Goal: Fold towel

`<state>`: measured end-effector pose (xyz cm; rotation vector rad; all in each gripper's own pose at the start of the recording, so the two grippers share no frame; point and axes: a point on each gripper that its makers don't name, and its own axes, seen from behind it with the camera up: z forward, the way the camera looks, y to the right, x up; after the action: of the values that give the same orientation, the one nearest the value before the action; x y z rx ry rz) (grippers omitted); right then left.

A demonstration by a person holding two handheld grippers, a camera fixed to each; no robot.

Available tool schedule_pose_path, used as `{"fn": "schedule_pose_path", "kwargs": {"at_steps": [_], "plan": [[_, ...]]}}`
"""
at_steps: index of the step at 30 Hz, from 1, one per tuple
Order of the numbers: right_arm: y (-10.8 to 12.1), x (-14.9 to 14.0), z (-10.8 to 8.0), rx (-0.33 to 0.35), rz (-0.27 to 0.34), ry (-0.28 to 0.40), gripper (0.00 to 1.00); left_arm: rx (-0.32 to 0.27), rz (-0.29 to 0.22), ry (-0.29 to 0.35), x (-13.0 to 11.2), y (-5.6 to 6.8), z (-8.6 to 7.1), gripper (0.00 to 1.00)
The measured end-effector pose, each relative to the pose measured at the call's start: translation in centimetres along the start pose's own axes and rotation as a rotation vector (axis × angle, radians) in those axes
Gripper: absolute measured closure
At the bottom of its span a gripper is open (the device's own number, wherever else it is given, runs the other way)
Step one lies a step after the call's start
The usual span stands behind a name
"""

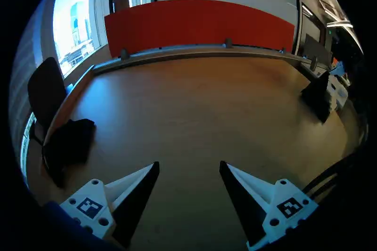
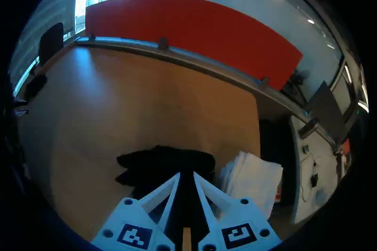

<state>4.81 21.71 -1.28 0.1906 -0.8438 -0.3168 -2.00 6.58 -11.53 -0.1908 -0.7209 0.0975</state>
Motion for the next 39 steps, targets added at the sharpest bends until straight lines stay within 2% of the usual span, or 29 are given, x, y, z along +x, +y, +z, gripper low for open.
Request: {"fn": "schedule_pose_path", "kwargs": {"at_steps": [12, 21, 39], "plan": [[1.2, -5.1, 0.2, -0.043, 0.021, -0.091, 0.95, 0.001, 0.005, 0.001, -0.1, 0.0, -0.3, 0.06], [1.6, -9.2, 1.5, -0.063, 0.076, -0.164, 0.95, 0.009, 0.010, -0.003, -0.3, -0.3, -0.6, 0.06], [2.0, -13.9, 4.1, -0.095, 0.160, -0.248, 0.95, 0.021, 0.026, -0.016, -0.4, -0.5, -0.5, 0.05]]}}
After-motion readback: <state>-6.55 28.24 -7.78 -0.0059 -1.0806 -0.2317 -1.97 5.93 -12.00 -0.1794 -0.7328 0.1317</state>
